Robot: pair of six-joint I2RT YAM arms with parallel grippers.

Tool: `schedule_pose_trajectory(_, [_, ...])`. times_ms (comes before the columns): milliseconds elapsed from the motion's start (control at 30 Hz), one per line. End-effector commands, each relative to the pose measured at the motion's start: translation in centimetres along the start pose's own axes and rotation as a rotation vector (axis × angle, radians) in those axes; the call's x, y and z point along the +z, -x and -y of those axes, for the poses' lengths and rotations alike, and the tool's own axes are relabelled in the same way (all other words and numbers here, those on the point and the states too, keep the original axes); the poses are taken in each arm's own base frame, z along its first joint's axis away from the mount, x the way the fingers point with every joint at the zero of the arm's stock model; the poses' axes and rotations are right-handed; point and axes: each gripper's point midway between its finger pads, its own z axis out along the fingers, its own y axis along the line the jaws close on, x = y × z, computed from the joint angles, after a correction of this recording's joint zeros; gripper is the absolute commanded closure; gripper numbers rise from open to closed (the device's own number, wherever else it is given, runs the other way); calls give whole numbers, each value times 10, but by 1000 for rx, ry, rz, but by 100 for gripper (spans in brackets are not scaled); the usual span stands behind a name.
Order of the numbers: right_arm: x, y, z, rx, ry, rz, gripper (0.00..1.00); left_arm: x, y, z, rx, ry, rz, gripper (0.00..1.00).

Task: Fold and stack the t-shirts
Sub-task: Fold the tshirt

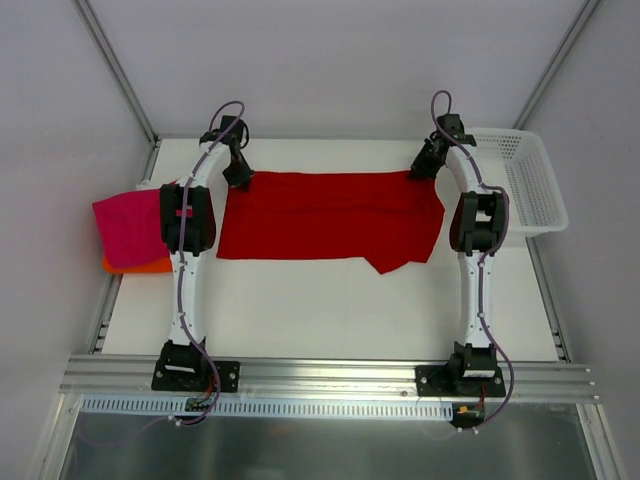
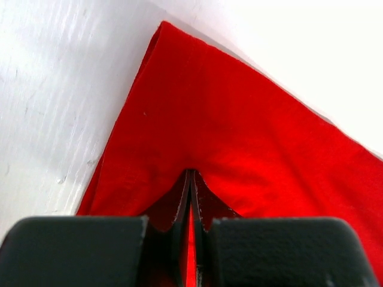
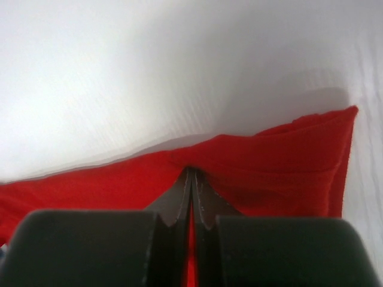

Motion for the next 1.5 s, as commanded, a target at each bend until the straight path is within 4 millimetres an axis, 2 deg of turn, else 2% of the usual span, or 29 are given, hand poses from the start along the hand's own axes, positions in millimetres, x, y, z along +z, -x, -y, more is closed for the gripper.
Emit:
schedule_pose_trajectory(0, [5, 21, -27, -20, 202, 52, 99, 3, 7, 0, -18, -2, 4, 100])
schedule_pose_trajectory(33, [1, 25, -35, -43, 247, 70, 99, 1, 8, 0, -18, 0, 11, 100])
schedule_pose_trajectory(167, [-43, 54, -84, -153, 456, 205, 98, -29, 33, 4, -10, 20, 125, 100])
schedule_pose_trajectory(200, [-71, 66, -102, -188, 510, 263, 98, -51, 45, 11, -4, 2, 185, 100])
schedule_pose_trajectory(233, [-86, 73, -111, -209, 535, 295, 96, -63, 55, 12, -1, 13, 233, 94])
schedule_pose_trajectory(267, [-102, 78, -119, -226, 553, 323, 92, -90, 67, 18, -1, -12, 294, 81])
schedule_pose_trajectory(300, [-137, 86, -135, -256, 588, 376, 89, -107, 74, 27, 11, -36, 340, 52])
schedule_pose_trajectory(400, [-183, 89, -149, -286, 624, 428, 77, -167, 87, 42, 41, -74, 466, 13])
schedule_pose_trajectory(433, [-221, 89, -160, -309, 650, 474, 74, -181, 89, 47, 54, -87, 495, 4])
schedule_pose_trajectory(500, [-228, 76, -150, -286, 622, 461, 66, -211, 88, 52, 96, -96, 546, 1])
schedule_pose_trajectory(533, [-258, 70, -155, -297, 637, 486, 64, -217, 79, 59, 118, -105, 549, 1])
schedule_pose_trajectory(600, [-248, 44, -136, -249, 586, 402, 62, -225, 60, 53, 134, -97, 531, 1])
schedule_pose_trajectory(633, [-268, 34, -136, -260, 597, 416, 62, -222, 46, 55, 142, -102, 506, 1])
schedule_pose_trajectory(667, [-268, 24, -130, -252, 586, 404, 62, -213, 25, 45, 148, -89, 456, 3])
schedule_pose_trajectory(700, [-246, 1, -111, -227, 538, 343, 62, -207, 11, 40, 155, -79, 427, 7])
schedule_pose_trajectory(733, [-260, -16, -114, -255, 543, 347, 63, -201, -4, 38, 168, -70, 401, 22])
schedule_pose_trajectory(767, [-236, -41, -89, -243, 458, 292, 63, -187, -27, 23, 161, -40, 355, 38])
schedule_pose_trajectory(800, [-231, -56, -81, -249, 424, 274, 63, -179, -40, 17, 165, -32, 331, 57])
schedule_pose_trajectory(833, [-227, -77, -80, -268, 409, 246, 63, -166, -66, 3, 186, -6, 283, 75])
schedule_pose_trajectory(867, [-232, -88, -74, -289, 382, 261, 63, -160, -74, 0, 166, -9, 278, 100])
schedule_pose_trajectory(900, [-214, -115, -52, -277, 317, 202, 62, -154, -85, -5, 165, -8, 256, 100])
schedule_pose_trajectory(933, [-208, -136, -49, -293, 285, 173, 62, -143, -104, -17, 180, 8, 219, 100])
schedule_pose_trajectory(967, [-208, -145, -37, -294, 229, 184, 62, -138, -112, -19, 184, 11, 206, 100])
schedule_pose_trajectory(1000, [-194, -170, -16, -292, 168, 138, 62, -133, -121, -23, 187, 16, 190, 100])
schedule_pose_trajectory(1033, [-189, -186, -10, -300, 138, 118, 62, -123, -134, -34, 194, 37, 158, 100])
schedule_pose_trajectory(1100, [-185, -197, 5, -281, 88, 137, 62, -113, -145, -41, 194, 49, 131, 100])
schedule_pose_trajectory(1167, [-174, -221, 27, -269, 27, 93, 62, -101, -160, -52, 200, 78, 87, 100])
schedule_pose_trajectory(1333, [-168, -262, 46, -265, -11, 49, 63, -80, -186, -79, 201, 161, 28, 100])
schedule_pose_trajectory(1467, [-171, -266, 70, -280, -132, 99, 61, -78, -192, -89, 200, 179, 30, 100])
